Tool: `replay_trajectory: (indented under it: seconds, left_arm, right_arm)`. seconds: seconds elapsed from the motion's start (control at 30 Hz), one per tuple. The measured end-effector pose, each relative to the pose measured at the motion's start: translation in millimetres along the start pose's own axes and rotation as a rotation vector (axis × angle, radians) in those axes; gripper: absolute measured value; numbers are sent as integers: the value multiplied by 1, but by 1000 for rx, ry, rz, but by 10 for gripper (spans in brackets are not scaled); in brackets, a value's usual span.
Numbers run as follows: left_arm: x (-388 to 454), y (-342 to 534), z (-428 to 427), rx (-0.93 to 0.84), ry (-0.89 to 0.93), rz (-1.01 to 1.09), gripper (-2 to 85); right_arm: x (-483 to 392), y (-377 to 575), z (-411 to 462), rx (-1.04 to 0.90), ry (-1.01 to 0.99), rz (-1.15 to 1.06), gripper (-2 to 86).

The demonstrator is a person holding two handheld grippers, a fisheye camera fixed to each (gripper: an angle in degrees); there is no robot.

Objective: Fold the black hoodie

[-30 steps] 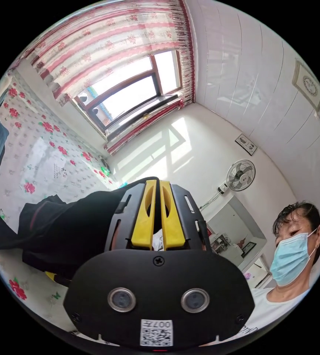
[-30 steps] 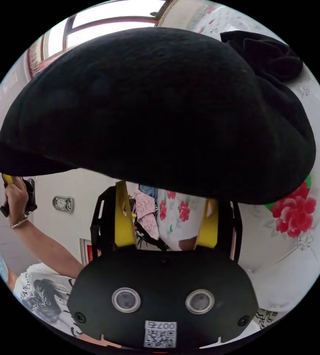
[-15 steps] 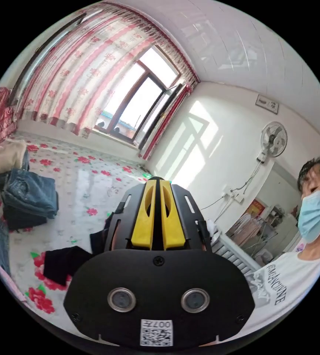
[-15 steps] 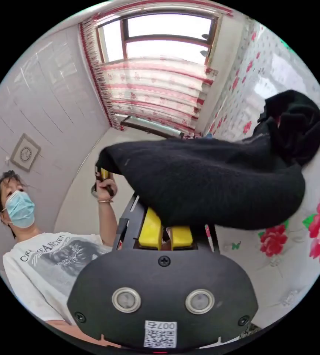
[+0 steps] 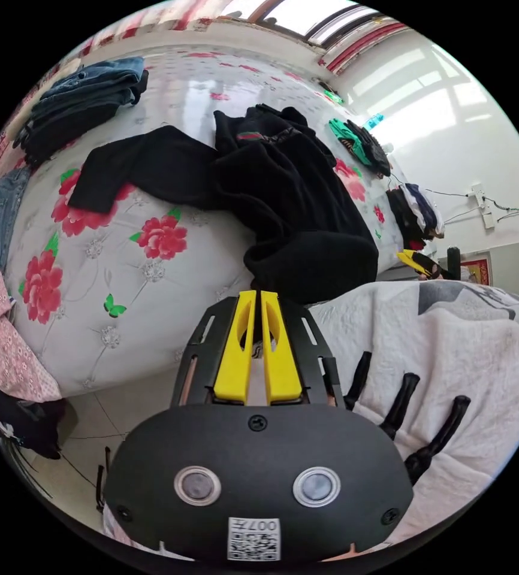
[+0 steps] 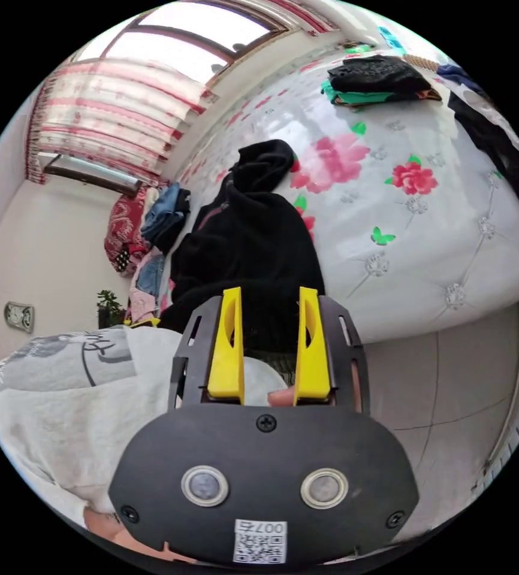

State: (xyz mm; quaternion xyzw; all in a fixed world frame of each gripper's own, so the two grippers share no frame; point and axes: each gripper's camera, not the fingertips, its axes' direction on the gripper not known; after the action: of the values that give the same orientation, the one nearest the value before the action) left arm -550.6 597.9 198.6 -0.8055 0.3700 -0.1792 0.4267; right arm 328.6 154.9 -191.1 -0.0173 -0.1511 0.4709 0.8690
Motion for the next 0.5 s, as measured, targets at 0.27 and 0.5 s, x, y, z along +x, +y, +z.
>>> replay_trajectory:
  seconds: [0.27, 0.5]
  left_arm:
    - [-19, -2, 14, -24, 44, -77, -7]
    - [-38, -1, 10, -7, 84, -126, -7]
  right_arm:
    - [33, 17, 88, -331, 101, 110, 90]
    - [21, -1, 73, -238, -242, 35, 3]
